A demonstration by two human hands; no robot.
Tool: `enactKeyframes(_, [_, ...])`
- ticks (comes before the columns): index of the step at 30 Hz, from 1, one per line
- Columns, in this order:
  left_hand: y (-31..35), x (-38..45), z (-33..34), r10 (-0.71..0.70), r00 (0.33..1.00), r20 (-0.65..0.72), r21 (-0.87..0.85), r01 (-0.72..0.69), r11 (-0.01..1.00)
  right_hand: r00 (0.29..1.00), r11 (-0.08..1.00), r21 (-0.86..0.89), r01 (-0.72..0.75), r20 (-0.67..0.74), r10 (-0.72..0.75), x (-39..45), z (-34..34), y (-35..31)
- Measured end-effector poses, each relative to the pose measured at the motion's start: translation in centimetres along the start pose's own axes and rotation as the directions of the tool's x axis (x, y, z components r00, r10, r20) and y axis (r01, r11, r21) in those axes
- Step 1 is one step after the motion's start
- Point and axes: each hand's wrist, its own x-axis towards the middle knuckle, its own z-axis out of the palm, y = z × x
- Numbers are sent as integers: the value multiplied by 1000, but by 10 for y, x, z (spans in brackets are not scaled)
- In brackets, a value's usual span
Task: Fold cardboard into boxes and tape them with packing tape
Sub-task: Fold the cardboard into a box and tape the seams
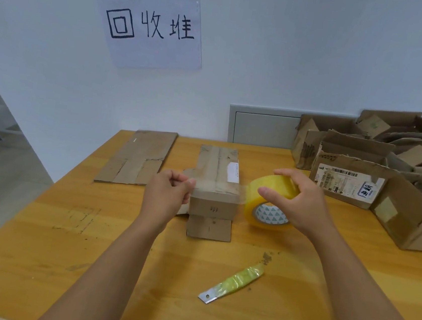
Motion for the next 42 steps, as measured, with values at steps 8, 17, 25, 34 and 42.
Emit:
enactKeyframes(8, [-4,5,3,-68,997,27,-47,69,996,1000,1000,-17,-20,22,21,1,4,4])
enactKeyframes(17, [-6,8,5,-243,962,127,-195,264,945,999,999,-40,-23,46,25,4,6,4])
enactKeyframes(25, [-5,3,7,-303,946,118,-155,319,935,996,998,-53,-34,76,38,4,9,5])
enactKeyframes(34, [-10,1,16,424,883,203,584,-457,671,985,991,-118,-55,158,74,11,4,1])
enactKeyframes(42, [-20,-25,33,484,795,367,762,-555,333,976,981,-190,-33,204,73,12,2,2])
